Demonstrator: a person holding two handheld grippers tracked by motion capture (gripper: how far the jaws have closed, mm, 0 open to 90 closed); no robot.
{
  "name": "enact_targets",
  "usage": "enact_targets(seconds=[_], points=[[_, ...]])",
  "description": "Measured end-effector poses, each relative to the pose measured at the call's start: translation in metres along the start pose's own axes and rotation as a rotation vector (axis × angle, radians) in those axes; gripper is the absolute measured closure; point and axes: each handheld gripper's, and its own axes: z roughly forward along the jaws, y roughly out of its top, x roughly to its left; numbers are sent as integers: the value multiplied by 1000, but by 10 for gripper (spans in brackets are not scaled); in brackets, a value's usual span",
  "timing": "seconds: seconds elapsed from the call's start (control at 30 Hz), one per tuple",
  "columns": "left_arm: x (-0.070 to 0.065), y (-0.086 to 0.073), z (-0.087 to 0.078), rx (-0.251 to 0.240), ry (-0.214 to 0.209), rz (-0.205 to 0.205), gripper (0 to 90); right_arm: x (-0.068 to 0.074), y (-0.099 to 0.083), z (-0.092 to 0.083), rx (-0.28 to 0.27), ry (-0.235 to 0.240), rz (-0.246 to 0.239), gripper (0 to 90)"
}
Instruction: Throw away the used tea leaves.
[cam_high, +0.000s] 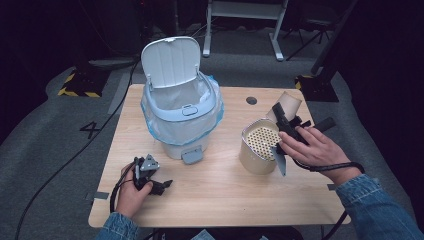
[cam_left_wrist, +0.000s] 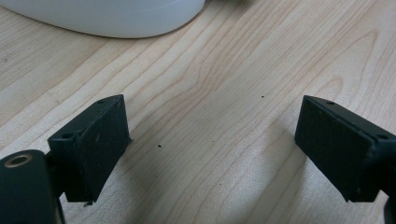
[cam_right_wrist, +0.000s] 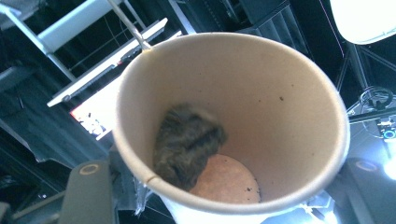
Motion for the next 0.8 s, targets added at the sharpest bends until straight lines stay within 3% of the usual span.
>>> enact_targets(seconds=[0.13, 0.2, 0.27, 0.3, 0.47, 0.7, 0.8], points=[[0, 0, 0, 0, -2, -1, 104, -2, 2, -1, -13, 5, -14, 344], [0, 0, 0, 0, -2, -2, 104, -3, 1, -1, 34, 0, -4, 346], [0, 0, 0, 0, -2, -2, 104, -2, 10, -1, -20, 10, -72, 348], [0, 0, 0, 1, 0, 1, 104, -2, 10, 0, -29, 18, -83, 349], [0, 0, 0, 0, -2, -2, 104, -1, 7, 3, -17, 29, -78, 349], [0, 0, 0, 0, -2, -2, 104, -3, 2, 4, -22, 40, 6, 341], [0, 0, 0, 0, -2, -3, 104, -5, -4, 4, -23, 38, 76, 337]])
